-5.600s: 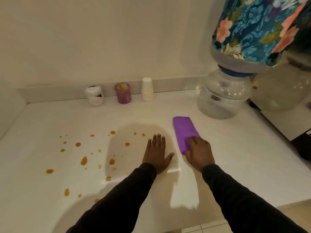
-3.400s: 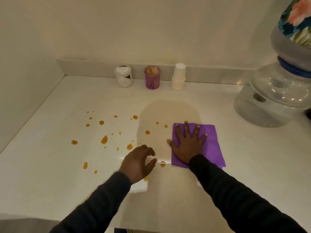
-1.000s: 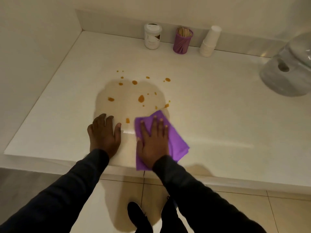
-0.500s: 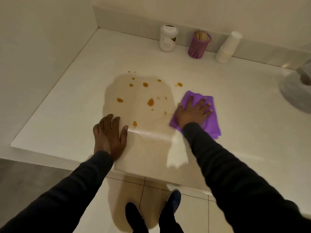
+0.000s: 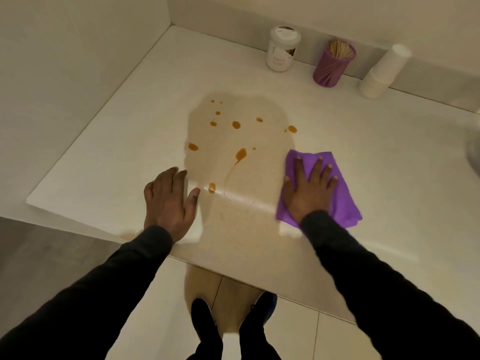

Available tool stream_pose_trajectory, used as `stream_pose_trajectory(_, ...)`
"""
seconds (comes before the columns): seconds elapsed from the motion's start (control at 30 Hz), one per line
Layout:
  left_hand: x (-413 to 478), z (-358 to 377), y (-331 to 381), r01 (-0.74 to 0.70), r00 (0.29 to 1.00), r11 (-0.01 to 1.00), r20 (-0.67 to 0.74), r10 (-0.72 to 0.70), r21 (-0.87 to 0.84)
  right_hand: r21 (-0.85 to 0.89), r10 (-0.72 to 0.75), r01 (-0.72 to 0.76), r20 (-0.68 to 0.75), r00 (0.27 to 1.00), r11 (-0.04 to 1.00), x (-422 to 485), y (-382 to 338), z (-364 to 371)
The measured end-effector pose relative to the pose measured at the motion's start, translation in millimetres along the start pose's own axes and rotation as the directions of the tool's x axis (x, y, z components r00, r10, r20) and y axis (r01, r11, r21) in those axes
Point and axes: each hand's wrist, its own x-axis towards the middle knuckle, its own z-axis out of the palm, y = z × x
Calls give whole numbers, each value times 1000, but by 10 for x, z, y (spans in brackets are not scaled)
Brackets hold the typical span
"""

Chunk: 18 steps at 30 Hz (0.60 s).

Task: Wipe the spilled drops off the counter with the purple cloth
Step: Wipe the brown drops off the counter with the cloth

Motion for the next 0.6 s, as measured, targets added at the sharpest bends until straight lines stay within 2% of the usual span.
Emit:
stream_pose_trajectory(0.03,-3,-6,7,5,1000,1000,-12,-5,-16,10,47,-47,1,999,999,8,-221,12)
stream_pose_trajectory(0.07,-3,-12,11,11,1000,999,-22,-12,-31,26,33,-34,8,999,999,-47,-466,40)
stream_pose_trajectory(0.1,3,-23,12,19,999,999,-25,-20,-44,39,-38,38,10,999,999,-167,-708,87)
stream_pose_trajectory(0.17,9,-36,10,37,999,997,-22,-39,-69,31,-282,282,24,959,959,-530,-1075,161)
stream_pose_trajectory(0.27,20,-35,3,64,998,994,-21,-66,-91,16,-637,639,95,765,769,-955,-1022,176)
stream_pose_trajectory(0.33,22,-42,-12,78,997,992,-10,-79,-102,62,-717,715,104,690,697,-987,-703,146)
stream_pose_trajectory(0.37,18,-45,-12,77,997,992,-11,-78,-99,69,-712,709,106,694,701,-913,-554,117)
stream_pose_trajectory(0.43,21,-56,-3,74,997,993,-20,-77,-91,47,-635,634,108,765,772,-643,-457,82)
stream_pose_trajectory(0.53,20,-73,8,74,997,993,-7,-75,-96,-1,-443,445,77,893,896,-264,-911,86)
stream_pose_trajectory(0.6,18,-71,8,70,997,993,-9,-71,-91,-40,-393,397,79,916,917,-181,-1347,144)
